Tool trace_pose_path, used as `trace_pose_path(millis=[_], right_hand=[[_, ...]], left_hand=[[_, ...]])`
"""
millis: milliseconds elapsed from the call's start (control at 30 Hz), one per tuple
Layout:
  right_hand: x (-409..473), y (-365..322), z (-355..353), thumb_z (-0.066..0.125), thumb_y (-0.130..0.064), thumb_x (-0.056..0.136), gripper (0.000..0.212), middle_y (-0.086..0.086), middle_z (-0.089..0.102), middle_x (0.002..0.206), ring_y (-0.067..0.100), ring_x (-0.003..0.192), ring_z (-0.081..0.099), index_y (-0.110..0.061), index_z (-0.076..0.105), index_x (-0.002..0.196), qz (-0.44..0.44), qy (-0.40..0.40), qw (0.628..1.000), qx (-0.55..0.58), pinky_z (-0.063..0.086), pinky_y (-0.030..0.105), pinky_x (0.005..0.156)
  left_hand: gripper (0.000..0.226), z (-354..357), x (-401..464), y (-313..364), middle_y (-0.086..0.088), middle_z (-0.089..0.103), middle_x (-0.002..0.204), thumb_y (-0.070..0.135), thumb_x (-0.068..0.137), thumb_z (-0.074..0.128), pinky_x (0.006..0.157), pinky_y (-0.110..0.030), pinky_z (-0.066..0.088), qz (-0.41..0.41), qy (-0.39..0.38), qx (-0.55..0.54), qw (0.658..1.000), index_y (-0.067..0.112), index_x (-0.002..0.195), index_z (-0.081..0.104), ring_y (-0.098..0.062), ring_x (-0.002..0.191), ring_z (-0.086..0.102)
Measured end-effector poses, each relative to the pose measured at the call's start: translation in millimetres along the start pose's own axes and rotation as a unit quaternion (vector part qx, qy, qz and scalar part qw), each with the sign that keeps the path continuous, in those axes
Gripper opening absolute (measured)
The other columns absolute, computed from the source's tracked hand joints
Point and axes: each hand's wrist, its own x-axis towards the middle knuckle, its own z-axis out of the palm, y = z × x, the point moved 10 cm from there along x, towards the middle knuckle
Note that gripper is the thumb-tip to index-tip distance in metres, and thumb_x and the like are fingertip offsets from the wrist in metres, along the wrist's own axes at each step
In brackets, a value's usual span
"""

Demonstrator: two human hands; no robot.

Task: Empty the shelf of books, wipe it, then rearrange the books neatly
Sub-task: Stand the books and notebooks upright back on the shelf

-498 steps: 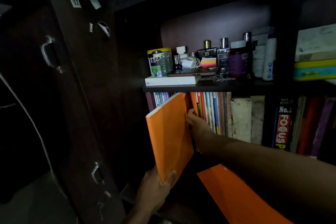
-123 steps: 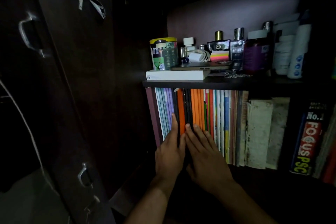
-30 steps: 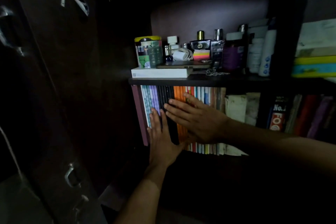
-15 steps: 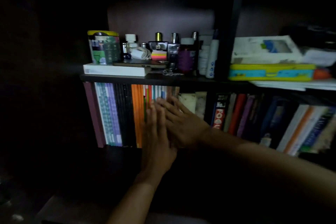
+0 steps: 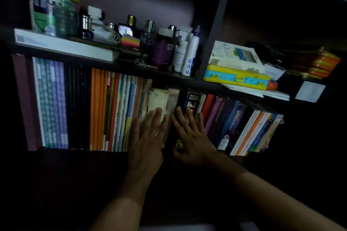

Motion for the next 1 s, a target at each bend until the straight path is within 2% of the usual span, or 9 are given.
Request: trace_pose_path(millis=[67, 200, 300, 400, 500, 667, 833, 933, 1000], right_hand=[[-14, 9, -16, 0.06, -0.051, 0.084, 0.103, 0.006, -0.01, 0.169, 0.029, 0.155, -0.011, -0.014, 0.004, 0.161, 0.047, 0.053, 0.997, 0.034, -0.002, 0.062, 0.121], [-53, 52, -9, 0.051, -0.049, 0.088, 0.094, 0.011, -0.006, 0.169, 0.032, 0.155, -0.008, -0.007, 0.008, 0.16, 0.214, 0.117, 0.968, 0.061, 0.005, 0.06, 0.122], [-45, 55, 14, 0.055, -0.056, 0.081, 0.107, 0.02, -0.012, 0.166, 0.046, 0.151, -0.015, -0.001, 0.006, 0.159, 0.172, 0.068, 0.98, 0.078, -0.003, 0.055, 0.123], [-42, 59, 19, 0.055, -0.062, 0.079, 0.112, 0.02, -0.018, 0.165, 0.048, 0.148, -0.02, -0.001, 0.003, 0.159, 0.157, 0.034, 0.984, 0.082, -0.011, 0.052, 0.12], [-53, 62, 4, 0.057, -0.056, 0.083, 0.104, 0.008, -0.021, 0.166, 0.034, 0.151, -0.023, -0.01, 0.005, 0.161, 0.128, 0.02, 0.982, 0.136, -0.003, 0.051, 0.119], [-100, 107, -8, 0.052, -0.042, 0.082, 0.093, 0.001, -0.007, 0.168, 0.021, 0.155, -0.004, -0.017, 0.01, 0.161, 0.278, 0.098, 0.94, 0.171, 0.017, 0.052, 0.123], [-112, 131, 50, 0.048, -0.061, 0.072, 0.118, -0.004, -0.039, 0.157, 0.015, 0.149, -0.028, -0.018, -0.027, 0.153, 0.315, -0.066, 0.932, 0.165, 0.0, 0.055, 0.123], [-114, 133, 58, 0.045, -0.068, 0.072, 0.118, -0.003, -0.037, 0.159, 0.012, 0.149, -0.029, -0.02, -0.026, 0.153, 0.303, -0.052, 0.933, 0.188, -0.006, 0.046, 0.117], [-114, 131, 47, 0.052, -0.058, 0.08, 0.108, 0.001, -0.019, 0.167, 0.014, 0.153, -0.017, -0.014, -0.005, 0.16, 0.292, -0.002, 0.933, 0.211, -0.002, 0.047, 0.124]], left_hand=[[0.105, -8, 3, 6, -0.011, -0.016, 0.168, 0.027, 0.082, 0.065, 0.125, -0.056, 0.002, 0.017, 0.029, -0.057, 0.998, 0.015, 0.162, -0.002, -0.028, 0.156, -0.013], [0.101, 12, -7, 69, -0.002, -0.005, 0.17, 0.016, 0.079, 0.065, 0.126, -0.048, 0.008, 0.221, -0.028, -0.13, 0.966, 0.02, 0.163, 0.007, -0.018, 0.156, -0.01], [0.087, 36, -4, 59, 0.001, -0.003, 0.169, 0.027, 0.089, 0.062, 0.127, -0.043, 0.01, 0.173, -0.078, -0.156, 0.969, 0.021, 0.162, 0.016, -0.012, 0.153, -0.02], [0.07, 31, -3, 59, -0.007, 0.015, 0.168, 0.028, 0.088, 0.062, 0.123, -0.042, 0.016, 0.145, -0.081, -0.103, 0.981, 0.012, 0.154, 0.041, -0.021, 0.155, -0.005], [0.058, 23, -2, 82, -0.012, 0.008, 0.168, 0.027, 0.103, 0.04, 0.117, -0.052, 0.021, 0.111, -0.156, -0.042, 0.981, 0.013, 0.157, 0.026, -0.031, 0.156, 0.0], [0.07, -12, 41, 142, -0.004, 0.039, 0.156, 0.032, 0.091, 0.061, 0.112, -0.045, 0.034, 0.135, -0.051, -0.183, 0.973, 0.02, 0.155, 0.034, -0.026, 0.139, 0.038], [0.097, 39, 29, 151, -0.001, -0.01, 0.17, 0.038, 0.085, 0.065, 0.123, -0.055, 0.009, 0.145, -0.064, -0.13, 0.979, 0.019, 0.162, 0.011, -0.025, 0.156, -0.01], [0.103, 38, 30, 159, -0.005, -0.002, 0.17, 0.033, 0.075, 0.075, 0.123, -0.056, 0.01, 0.152, -0.049, -0.132, 0.978, 0.019, 0.161, 0.021, -0.026, 0.157, -0.007], [0.098, 29, 28, 175, -0.009, 0.007, 0.17, 0.022, 0.072, 0.073, 0.124, -0.054, 0.007, 0.192, -0.034, -0.147, 0.97, 0.018, 0.159, 0.027, -0.027, 0.157, -0.001]])
